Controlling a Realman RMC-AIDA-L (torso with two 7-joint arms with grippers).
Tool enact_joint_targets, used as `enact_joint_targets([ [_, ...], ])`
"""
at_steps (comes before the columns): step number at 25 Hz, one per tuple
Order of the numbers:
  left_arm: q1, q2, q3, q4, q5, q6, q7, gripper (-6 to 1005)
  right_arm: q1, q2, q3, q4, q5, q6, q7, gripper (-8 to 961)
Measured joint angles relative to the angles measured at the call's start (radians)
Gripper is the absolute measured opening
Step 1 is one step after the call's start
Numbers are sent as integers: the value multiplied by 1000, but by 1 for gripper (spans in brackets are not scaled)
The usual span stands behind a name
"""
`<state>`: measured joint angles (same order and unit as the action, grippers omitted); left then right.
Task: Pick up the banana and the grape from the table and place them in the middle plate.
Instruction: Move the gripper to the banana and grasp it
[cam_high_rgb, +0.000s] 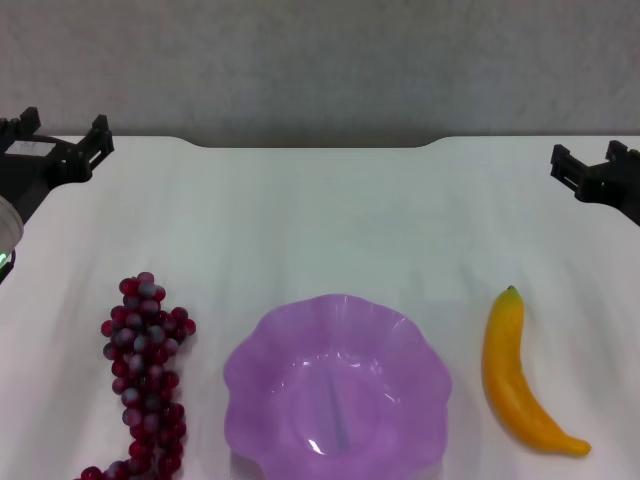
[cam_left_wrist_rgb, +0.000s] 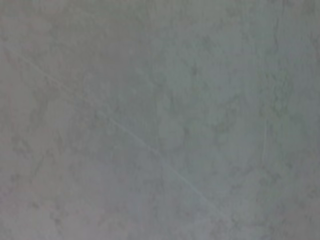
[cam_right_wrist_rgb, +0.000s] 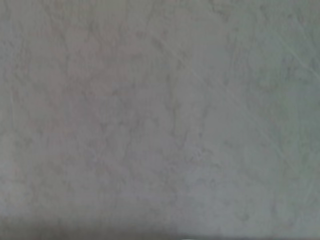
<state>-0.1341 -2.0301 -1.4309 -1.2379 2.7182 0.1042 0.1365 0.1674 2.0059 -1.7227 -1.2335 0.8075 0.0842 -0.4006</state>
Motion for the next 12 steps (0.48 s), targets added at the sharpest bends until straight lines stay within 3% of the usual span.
enact_joint_targets([
  [12,2,1,0,0,0,0,0,825,-15,2,8,-19,6,-2,2,711],
])
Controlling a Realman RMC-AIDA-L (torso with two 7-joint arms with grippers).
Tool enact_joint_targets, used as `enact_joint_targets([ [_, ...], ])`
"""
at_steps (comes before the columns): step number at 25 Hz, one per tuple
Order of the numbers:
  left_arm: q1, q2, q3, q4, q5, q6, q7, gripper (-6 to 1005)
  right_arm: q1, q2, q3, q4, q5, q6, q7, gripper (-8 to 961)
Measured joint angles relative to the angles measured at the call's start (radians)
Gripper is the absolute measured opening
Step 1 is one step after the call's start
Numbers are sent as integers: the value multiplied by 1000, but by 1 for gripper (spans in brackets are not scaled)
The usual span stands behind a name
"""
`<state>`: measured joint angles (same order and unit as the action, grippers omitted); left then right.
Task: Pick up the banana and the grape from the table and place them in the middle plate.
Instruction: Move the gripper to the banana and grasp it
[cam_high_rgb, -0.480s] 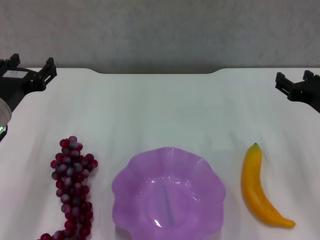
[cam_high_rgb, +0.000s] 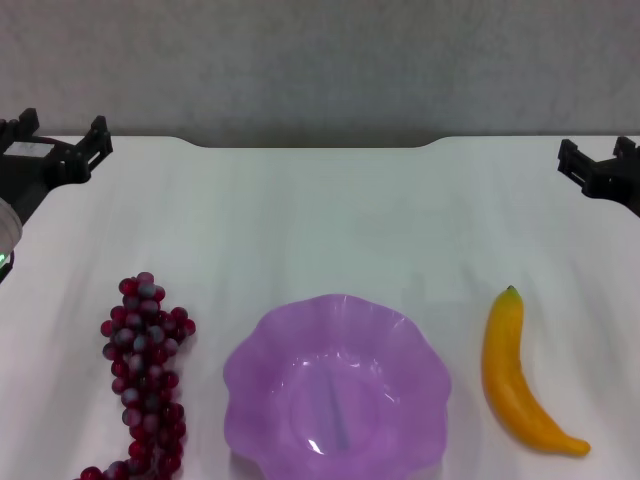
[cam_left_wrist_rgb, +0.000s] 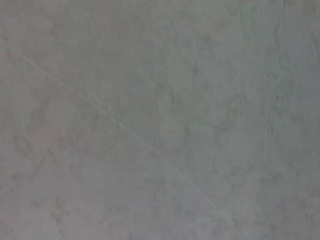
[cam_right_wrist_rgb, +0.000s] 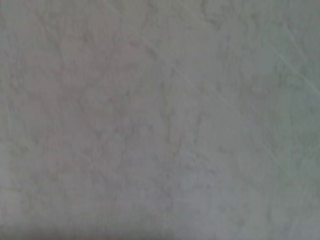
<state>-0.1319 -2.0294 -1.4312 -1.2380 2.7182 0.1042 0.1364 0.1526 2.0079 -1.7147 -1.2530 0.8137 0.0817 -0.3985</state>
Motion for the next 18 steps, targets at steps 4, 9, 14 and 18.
enact_joint_targets([
  [4,0,0,0,0,0,0,0,825,11,-2,25,-1,18,68,7,706],
  [9,0,-2,-1,0,0,-11,0,825,54,-3,138,-3,37,285,8,700],
  [14,-3,-2,-2,0,0,-19,0,825,98,-2,243,-1,39,483,18,694],
  [18,-9,-2,-3,0,0,-26,0,824,131,-3,304,17,36,616,21,690],
])
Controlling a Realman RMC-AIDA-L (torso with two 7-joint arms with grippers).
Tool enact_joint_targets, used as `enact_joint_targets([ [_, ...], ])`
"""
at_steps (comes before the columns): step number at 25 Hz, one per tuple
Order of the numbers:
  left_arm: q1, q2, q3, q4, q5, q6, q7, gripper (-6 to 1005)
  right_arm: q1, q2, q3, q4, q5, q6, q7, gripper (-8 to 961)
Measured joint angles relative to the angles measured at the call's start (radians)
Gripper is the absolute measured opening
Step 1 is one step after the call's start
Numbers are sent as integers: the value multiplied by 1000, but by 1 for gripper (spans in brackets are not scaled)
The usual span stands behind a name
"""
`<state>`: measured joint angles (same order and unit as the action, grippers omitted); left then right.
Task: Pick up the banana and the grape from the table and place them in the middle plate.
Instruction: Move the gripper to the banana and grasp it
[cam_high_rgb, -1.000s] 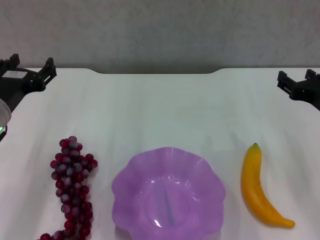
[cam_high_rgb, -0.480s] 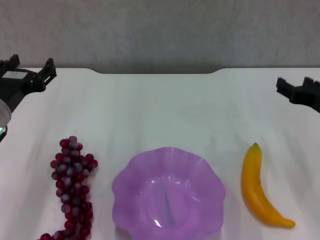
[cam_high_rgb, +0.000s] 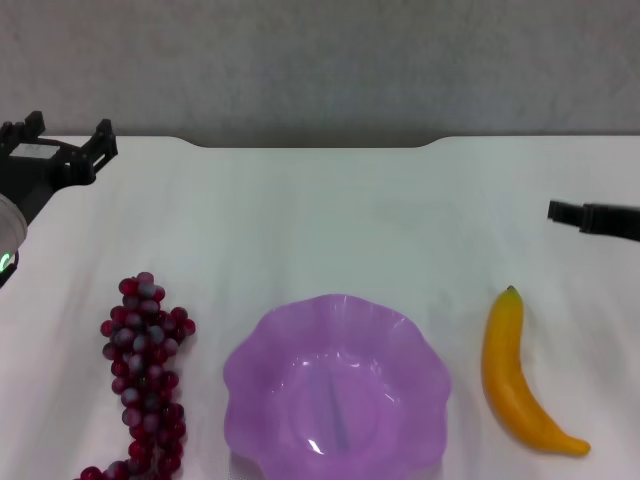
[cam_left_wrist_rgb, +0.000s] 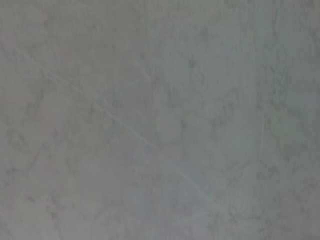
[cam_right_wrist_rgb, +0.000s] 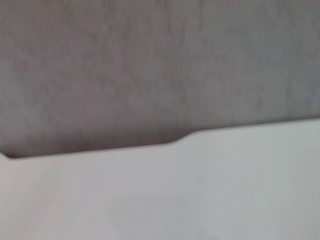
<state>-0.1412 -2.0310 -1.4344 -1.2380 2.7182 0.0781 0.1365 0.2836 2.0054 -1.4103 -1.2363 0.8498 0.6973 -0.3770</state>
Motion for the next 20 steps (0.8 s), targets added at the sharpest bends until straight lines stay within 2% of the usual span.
enact_joint_targets([
  [3,-1,0,0,0,0,-1,0,824,22,-1,23,33,-8,52,0,686],
  [6,-1,1,0,0,0,-3,0,824,42,-2,37,75,-26,88,0,613],
  [15,-20,2,-5,3,0,-22,3,824,117,1,36,166,-85,121,-5,617],
  [16,-26,2,-4,8,0,-23,3,824,145,1,34,207,-86,118,-9,618],
  [20,-30,1,-2,11,0,-24,3,823,185,1,34,276,-88,116,-10,619],
])
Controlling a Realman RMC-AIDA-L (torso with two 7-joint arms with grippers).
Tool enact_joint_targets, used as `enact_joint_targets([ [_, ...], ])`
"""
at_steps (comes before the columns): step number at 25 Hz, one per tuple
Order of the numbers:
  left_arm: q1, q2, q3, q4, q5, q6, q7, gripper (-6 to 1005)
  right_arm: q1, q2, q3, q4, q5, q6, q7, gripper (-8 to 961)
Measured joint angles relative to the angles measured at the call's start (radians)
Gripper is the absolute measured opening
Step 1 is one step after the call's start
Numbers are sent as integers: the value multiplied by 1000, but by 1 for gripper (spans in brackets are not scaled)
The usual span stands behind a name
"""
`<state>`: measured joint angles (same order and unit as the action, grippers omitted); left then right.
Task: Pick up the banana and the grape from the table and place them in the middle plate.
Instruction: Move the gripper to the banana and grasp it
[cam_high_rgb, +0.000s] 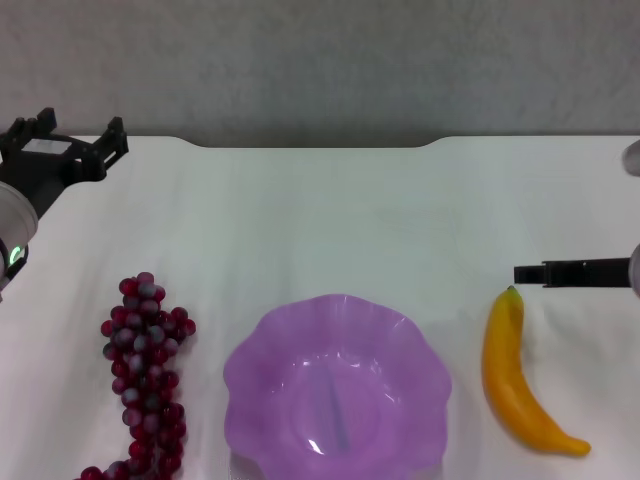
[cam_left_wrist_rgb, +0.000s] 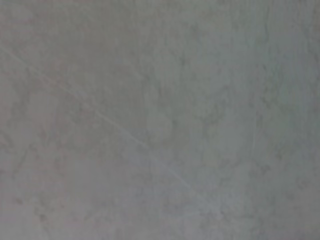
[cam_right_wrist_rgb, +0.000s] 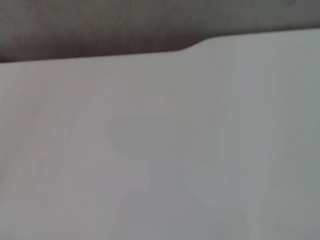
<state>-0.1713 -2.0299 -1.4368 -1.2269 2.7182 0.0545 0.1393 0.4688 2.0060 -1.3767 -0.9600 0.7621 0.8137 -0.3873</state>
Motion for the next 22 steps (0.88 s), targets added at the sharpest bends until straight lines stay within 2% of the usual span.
enact_joint_targets([
  [22,-21,-1,8,1,0,-1,-3,822,118,2,1,191,0,-59,-1,618],
])
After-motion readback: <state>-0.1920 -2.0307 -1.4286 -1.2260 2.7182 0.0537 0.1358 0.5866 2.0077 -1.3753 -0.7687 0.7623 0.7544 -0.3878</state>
